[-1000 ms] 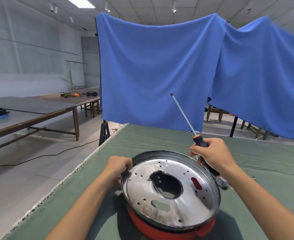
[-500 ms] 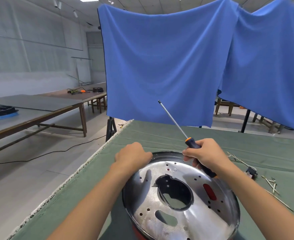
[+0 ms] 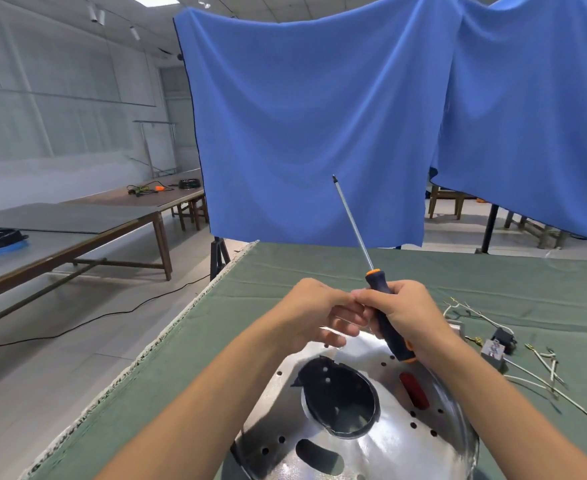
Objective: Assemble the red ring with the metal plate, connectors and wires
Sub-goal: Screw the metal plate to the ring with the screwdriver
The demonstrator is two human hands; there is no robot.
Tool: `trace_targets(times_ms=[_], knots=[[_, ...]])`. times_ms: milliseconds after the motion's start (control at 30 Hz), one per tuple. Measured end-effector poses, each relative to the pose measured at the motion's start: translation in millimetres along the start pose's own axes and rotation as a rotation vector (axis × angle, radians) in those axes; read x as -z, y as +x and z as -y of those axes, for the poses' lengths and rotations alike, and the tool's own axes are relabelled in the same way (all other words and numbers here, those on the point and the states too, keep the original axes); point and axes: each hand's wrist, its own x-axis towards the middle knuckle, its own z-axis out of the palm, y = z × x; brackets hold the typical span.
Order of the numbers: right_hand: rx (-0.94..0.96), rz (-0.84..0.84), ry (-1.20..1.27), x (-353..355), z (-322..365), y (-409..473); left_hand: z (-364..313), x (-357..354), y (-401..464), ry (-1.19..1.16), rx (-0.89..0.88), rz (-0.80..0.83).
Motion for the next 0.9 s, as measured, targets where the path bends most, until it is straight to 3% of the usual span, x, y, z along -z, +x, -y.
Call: trace_targets(times_ms=[133,300,600,800,900], knots=[[-0.007,0.022,0.081,-1.1,-2.6,0.3,-0.3,-2.5,1.8,-0.199,0.038,-0.06],[0.045,0.027,0.054,3.2,-2.7,-0.8,0.0,-7.1,0.2,-0.398,0.097,-0.021],[0.089,0.072,-0.058,3.6,-1.5,-9.2,3.0,-6.8,-2.3,-0.464,0.104,-0.063],[0.08,0.07,-0.05,6.0,5.5,-22.3,3.2,-1.7,-12.2,-0.508,0.121,0.042],[0.084,0.083,-0.087,4.2,9.1,-27.4,1.9,-4.5,-17.1,-0.533,0.089,-0.015]])
